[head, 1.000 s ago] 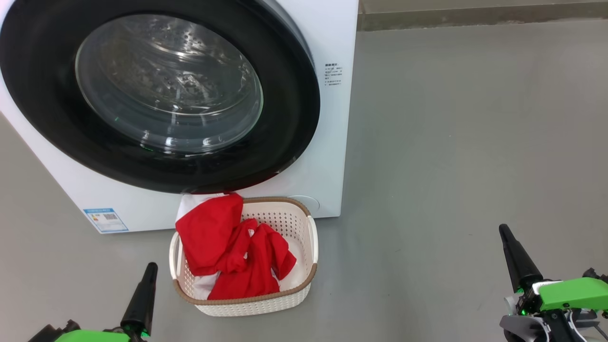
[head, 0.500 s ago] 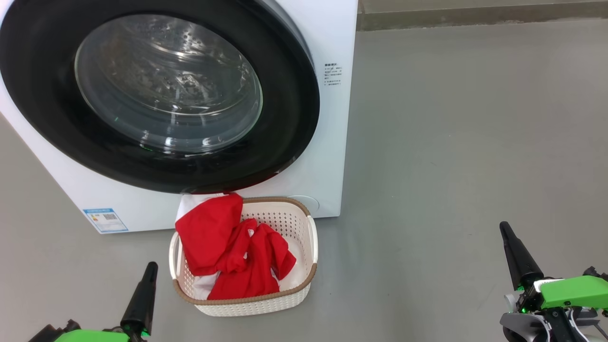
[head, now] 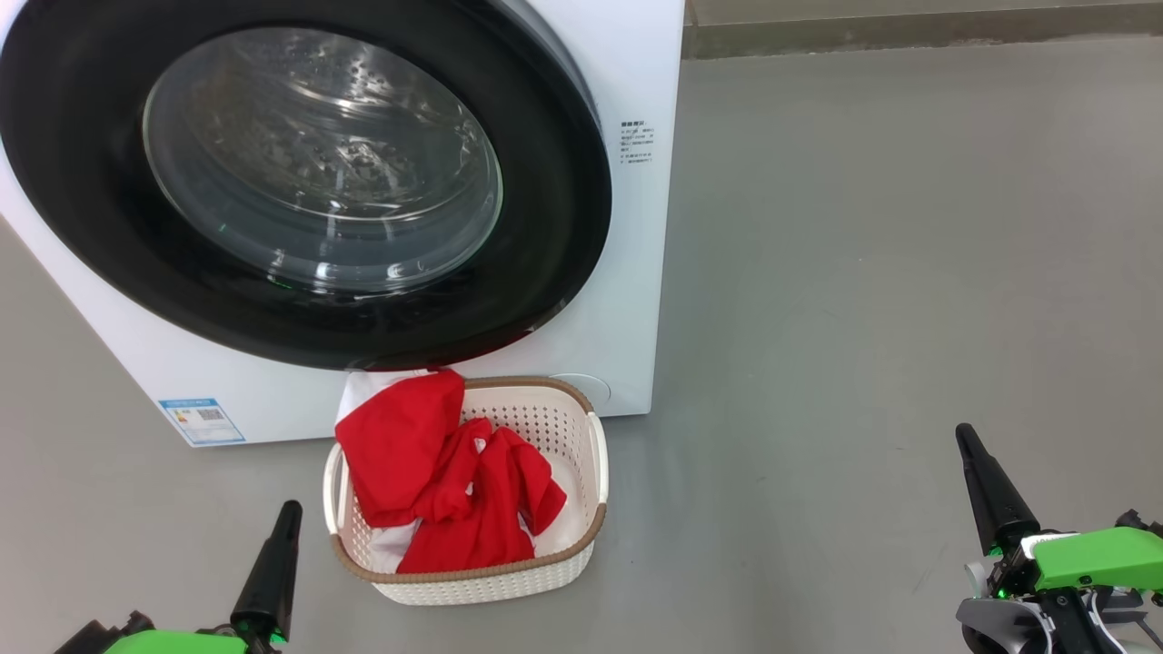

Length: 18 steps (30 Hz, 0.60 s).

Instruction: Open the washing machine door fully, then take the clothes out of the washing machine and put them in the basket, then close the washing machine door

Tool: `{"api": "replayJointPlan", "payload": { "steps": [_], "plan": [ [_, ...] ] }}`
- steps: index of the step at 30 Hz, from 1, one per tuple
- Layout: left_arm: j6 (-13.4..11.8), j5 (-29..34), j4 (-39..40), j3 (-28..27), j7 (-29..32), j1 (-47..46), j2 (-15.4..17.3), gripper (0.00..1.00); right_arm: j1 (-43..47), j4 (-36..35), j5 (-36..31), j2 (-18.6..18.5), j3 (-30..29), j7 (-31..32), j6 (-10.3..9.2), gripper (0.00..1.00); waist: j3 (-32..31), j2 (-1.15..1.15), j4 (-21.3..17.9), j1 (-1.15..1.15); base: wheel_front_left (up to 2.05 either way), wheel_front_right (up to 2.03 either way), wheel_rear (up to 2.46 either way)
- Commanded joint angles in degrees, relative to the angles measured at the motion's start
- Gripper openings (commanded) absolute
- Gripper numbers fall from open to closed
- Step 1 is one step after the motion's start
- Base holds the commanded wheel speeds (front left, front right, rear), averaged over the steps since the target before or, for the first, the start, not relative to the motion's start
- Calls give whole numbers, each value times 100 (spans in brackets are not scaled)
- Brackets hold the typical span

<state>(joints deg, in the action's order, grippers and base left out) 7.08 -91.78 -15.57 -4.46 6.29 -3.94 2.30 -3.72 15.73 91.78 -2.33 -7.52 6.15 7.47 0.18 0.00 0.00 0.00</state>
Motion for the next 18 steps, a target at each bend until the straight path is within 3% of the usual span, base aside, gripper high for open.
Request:
{"api": "replayJointPlan", "payload": {
  "steps": [1,18],
  "plan": [
    [41,-39,154,-206,19,-225,62,0,-247,-170,37,-54,97,36,2,0,0,0,0,0,0,0,0],
    [41,-38,154,-208,21,-225,61,0,-247,-170,37,-54,98,36,2,0,0,0,0,0,0,0,0]
  ]
}}
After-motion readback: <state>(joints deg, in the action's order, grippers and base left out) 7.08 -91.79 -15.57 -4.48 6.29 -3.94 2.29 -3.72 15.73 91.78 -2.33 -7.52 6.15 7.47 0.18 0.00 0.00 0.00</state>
